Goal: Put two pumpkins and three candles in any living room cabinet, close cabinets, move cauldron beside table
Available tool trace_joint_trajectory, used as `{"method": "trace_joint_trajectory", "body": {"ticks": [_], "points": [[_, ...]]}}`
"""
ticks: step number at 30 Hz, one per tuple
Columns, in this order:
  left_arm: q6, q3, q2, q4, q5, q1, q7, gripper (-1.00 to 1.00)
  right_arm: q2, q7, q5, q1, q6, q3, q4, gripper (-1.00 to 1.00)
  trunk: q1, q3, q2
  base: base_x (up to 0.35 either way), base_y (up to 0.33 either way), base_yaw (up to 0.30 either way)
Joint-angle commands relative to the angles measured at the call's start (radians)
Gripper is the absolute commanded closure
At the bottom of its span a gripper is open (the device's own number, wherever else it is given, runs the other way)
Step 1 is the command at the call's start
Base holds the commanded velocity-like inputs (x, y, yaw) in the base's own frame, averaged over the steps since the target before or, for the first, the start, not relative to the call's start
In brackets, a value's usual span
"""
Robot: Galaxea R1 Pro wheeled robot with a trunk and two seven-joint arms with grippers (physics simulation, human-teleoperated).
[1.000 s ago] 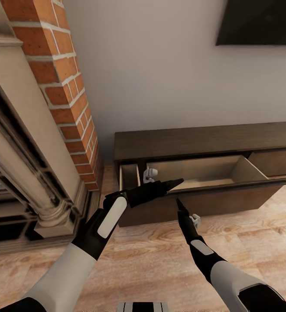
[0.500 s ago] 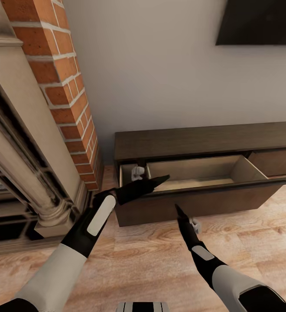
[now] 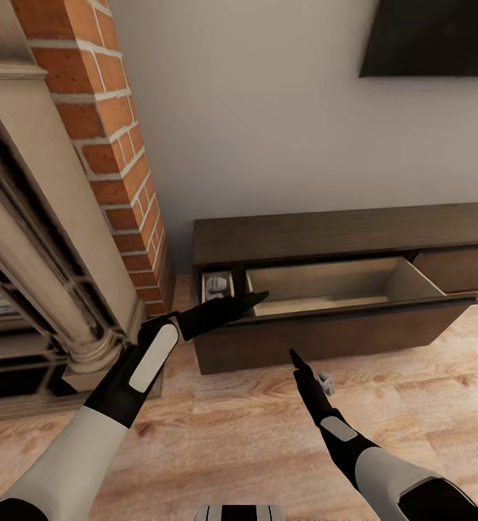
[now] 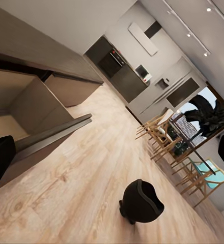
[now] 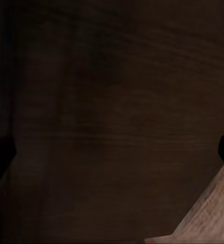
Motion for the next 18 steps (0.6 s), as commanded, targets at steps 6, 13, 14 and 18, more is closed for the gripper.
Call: {"method": "trace_joint_trajectory", "body": {"ticks": [6,13,14,18], "points": [[0.011,0.000,0.001,-0.001,0.008,0.000,-0.001,-1.00,0.000,0.007,-0.006,-0.001,-0.007,0.009,0.001,-1.00,0.000,0.005,0.000,-0.005,0.002,0.000],[0.012,0.000,0.001,0.000,0.007,0.000,0.000,-1.00,0.000,0.008,-0.006,-0.001,-0.007,0.009,0.001,-1.00,0.000,0.006,0.000,-0.027,0.000,0.000],[0.012,0.000,0.000,0.001,0.006,0.000,0.000,-1.00,0.000,0.008,-0.006,-0.001,-0.007,0.009,0.001,-1.00,0.000,0.006,0.000,-0.004,0.000,0.000],[0.013,0.000,0.000,0.001,0.006,0.000,-0.001,-1.00,0.000,0.005,-0.006,-0.001,-0.007,0.009,0.001,-1.00,0.000,0.006,0.000,-0.002,0.000,0.000]]}}
